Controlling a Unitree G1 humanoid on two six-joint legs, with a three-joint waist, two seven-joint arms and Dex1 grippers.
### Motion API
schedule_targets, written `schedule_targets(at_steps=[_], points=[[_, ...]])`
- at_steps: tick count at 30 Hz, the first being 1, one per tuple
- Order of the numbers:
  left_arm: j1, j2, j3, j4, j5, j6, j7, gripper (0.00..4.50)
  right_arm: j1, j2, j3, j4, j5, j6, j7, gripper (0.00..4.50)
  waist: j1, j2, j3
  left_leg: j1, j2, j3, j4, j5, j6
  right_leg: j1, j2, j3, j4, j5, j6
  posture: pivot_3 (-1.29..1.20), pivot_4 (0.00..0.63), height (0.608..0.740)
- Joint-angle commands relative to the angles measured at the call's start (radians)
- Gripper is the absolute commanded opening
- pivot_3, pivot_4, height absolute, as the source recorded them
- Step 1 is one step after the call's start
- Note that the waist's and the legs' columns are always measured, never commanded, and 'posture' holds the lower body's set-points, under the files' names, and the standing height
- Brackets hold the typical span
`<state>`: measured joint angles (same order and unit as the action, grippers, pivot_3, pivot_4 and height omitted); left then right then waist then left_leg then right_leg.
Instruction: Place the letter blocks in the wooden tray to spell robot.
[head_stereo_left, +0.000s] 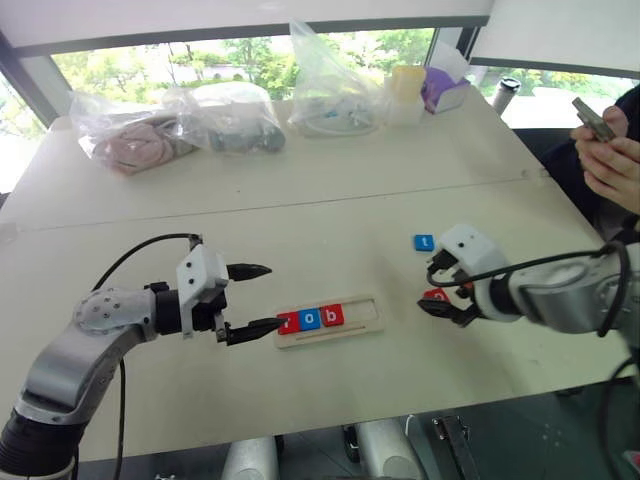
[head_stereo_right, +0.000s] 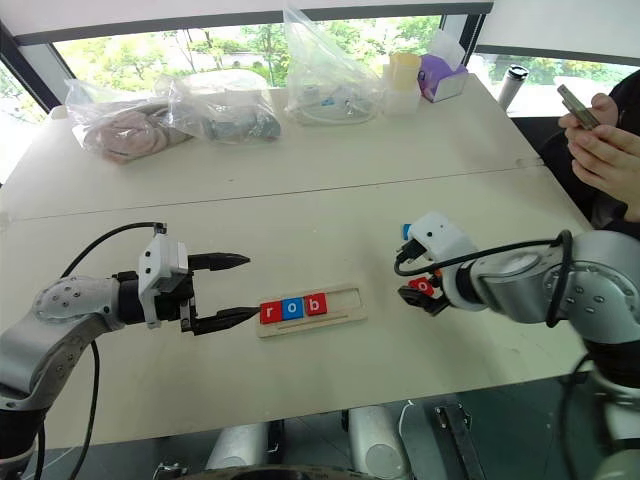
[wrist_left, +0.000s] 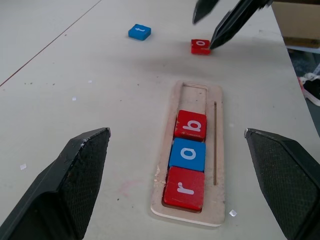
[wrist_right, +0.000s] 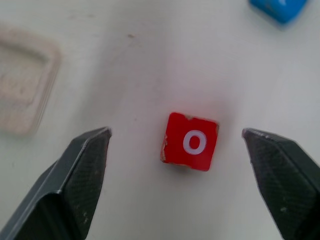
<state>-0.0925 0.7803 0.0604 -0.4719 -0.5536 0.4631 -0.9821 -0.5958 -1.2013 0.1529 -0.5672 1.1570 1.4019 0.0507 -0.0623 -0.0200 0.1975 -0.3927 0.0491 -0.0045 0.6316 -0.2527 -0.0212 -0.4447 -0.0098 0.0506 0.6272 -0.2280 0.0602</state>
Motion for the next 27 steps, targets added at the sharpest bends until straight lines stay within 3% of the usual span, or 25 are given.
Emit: schedule_targets(at_steps=[1,4,10,16,27], points=[[-0.017,-0.003,0.003,-0.006,0.005,-0.018,0.001,4.50,0.045,-0.172,0.166,0.050,-0.435,-0.505,0.533,4.45,0.003,-0.001,0.000,0.000,0.000,0.000,-0.001,0.000,0.000,0.000,0.000,-0.001,-0.001,0.000,0.000,0.00,0.150,0.740],[-0.019,-0.007,0.004,-0.009,0.006,-0.017,0.008,4.50,0.083,-0.198,0.241,0.255,-0.728,-0.939,0.815,4.45,0.002,-0.001,0.000,-0.001,0.000,0.003,-0.001,0.000,0.000,0.001,-0.001,0.000,-0.004,0.000,0.000,0.00,0.150,0.740],[-0.012,-0.007,0.013,-0.020,0.005,-0.013,0.021,4.50,0.038,-0.040,0.277,0.666,-0.921,-1.314,1.151,4.45,-0.001,-0.001,0.000,0.000,0.000,0.007,0.001,0.000,0.000,0.001,-0.001,0.002,-0.004,0.001,0.000,0.00,0.150,0.740],[0.006,0.004,0.026,-0.033,-0.001,-0.012,0.029,4.50,-0.001,0.071,0.244,0.828,-0.989,-1.398,1.311,4.45,0.001,-0.001,0.000,0.002,0.000,0.005,0.001,0.000,0.000,0.001,0.000,0.002,0.004,0.001,0.000,0.00,0.150,0.740],[0.031,0.011,0.041,-0.059,-0.007,-0.003,0.048,4.50,-0.032,0.190,0.194,0.932,-1.076,-1.424,1.373,4.45,0.000,-0.001,0.000,0.002,0.000,0.005,0.006,0.000,0.000,0.003,0.000,0.002,0.006,0.002,-0.001,0.00,0.150,0.740]])
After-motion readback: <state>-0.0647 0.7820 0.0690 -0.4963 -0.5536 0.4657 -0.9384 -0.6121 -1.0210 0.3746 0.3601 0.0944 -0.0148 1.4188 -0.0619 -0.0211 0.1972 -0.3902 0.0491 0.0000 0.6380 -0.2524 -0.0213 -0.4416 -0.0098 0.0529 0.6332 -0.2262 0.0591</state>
